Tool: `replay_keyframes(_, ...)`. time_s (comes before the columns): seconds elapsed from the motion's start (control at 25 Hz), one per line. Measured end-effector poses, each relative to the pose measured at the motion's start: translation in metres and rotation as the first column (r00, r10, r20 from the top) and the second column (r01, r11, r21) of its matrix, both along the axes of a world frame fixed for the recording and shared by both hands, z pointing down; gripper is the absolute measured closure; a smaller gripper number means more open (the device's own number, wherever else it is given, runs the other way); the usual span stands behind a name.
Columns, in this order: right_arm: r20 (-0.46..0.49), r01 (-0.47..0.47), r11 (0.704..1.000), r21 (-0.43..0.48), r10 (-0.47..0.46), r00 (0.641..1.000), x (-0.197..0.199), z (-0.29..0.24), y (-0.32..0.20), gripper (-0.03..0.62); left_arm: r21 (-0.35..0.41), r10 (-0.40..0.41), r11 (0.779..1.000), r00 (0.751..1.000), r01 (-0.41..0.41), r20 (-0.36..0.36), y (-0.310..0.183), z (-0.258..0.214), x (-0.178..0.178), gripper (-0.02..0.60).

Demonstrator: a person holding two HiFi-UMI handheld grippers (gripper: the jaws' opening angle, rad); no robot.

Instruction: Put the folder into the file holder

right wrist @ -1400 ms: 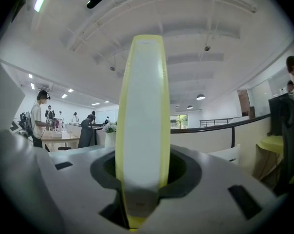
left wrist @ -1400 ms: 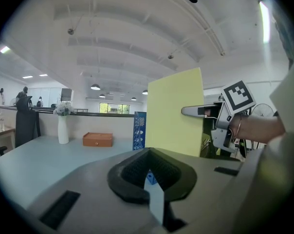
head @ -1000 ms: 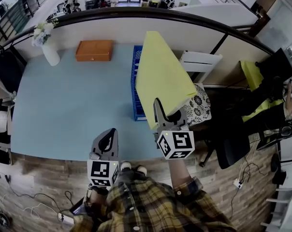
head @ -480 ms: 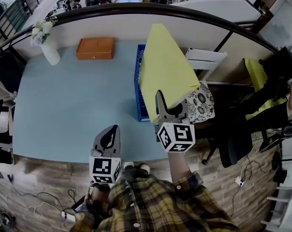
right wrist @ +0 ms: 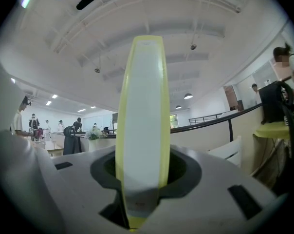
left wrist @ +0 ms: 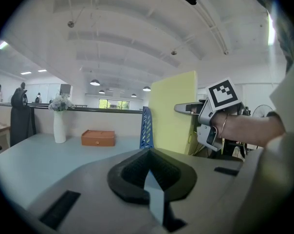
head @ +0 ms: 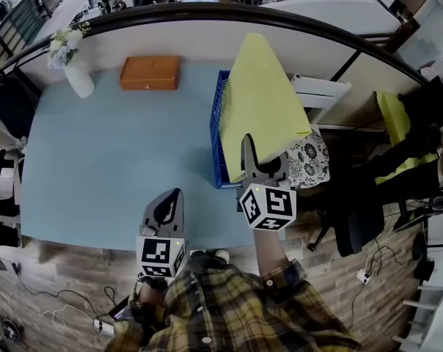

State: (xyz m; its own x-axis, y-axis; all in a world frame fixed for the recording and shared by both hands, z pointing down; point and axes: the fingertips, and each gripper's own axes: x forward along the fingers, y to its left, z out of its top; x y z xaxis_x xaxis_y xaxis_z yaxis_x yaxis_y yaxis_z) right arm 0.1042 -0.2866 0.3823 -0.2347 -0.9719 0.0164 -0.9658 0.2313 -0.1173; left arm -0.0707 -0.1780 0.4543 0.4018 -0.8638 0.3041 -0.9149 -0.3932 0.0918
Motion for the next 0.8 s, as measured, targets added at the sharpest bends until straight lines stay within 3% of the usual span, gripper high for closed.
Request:
replay_keyframes(0.36,0.004,-0.023,0.999,0.031,0.022,1.000,-0.005,0.006,-0.001,0.434,-0.030,0.009,1.000,1.000,-0.009,0.001,-0.006,0.011,-0.006,0.591)
replay_keyframes(0.8,-0.026,-0.019,1.000,0.001,0.019,0.999,-0.009,0.028,0.001,0.434,-0.056,0.004,0.998,1.000,-0.005,-0.009,-0.006,0.017,-0.010,0.591)
